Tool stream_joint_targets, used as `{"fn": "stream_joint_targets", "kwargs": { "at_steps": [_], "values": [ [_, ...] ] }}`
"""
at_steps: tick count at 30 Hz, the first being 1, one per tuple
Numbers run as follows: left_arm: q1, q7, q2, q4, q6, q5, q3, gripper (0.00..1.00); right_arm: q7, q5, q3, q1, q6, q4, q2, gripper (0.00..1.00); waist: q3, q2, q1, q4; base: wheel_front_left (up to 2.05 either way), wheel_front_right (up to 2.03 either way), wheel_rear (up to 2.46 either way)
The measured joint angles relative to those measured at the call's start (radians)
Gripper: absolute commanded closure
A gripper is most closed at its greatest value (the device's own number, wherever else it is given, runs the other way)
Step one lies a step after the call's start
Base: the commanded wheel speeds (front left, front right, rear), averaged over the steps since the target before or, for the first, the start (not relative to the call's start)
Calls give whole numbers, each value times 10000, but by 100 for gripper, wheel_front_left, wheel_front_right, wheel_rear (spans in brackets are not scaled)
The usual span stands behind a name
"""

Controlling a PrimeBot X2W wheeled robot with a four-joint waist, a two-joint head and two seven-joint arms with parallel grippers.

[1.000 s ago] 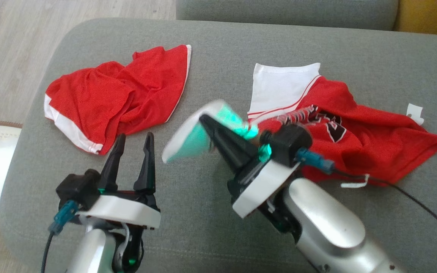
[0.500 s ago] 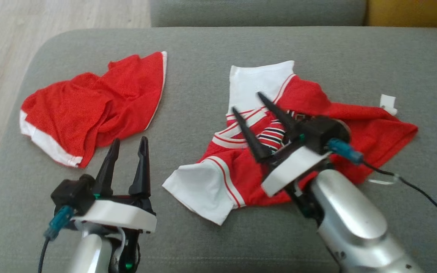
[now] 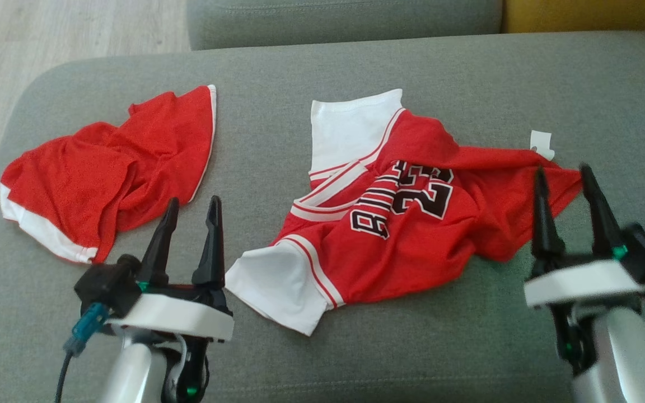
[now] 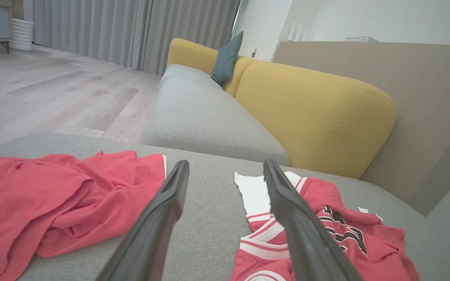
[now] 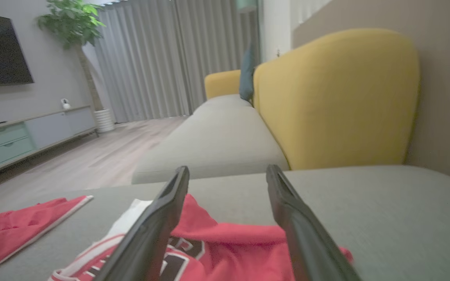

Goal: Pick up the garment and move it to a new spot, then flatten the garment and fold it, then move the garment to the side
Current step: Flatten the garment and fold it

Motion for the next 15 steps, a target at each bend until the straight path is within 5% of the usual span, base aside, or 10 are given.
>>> {"fn": "stream_joint_targets", "kwargs": {
  "at_steps": [7, 15],
  "values": [
    [2, 0, 0, -15, -92, 25, -138, 0, -81, 431, -871, 439, 0, 359, 157, 0, 283, 0, 0, -119, 0, 0, 0],
    [-223, 0, -2, 12, -194, 27, -180, 0, 543, 123, -3195, -1113, 0, 2088, 157, 0, 857, 0, 0, 78, 0, 0, 0]
  ]
}}
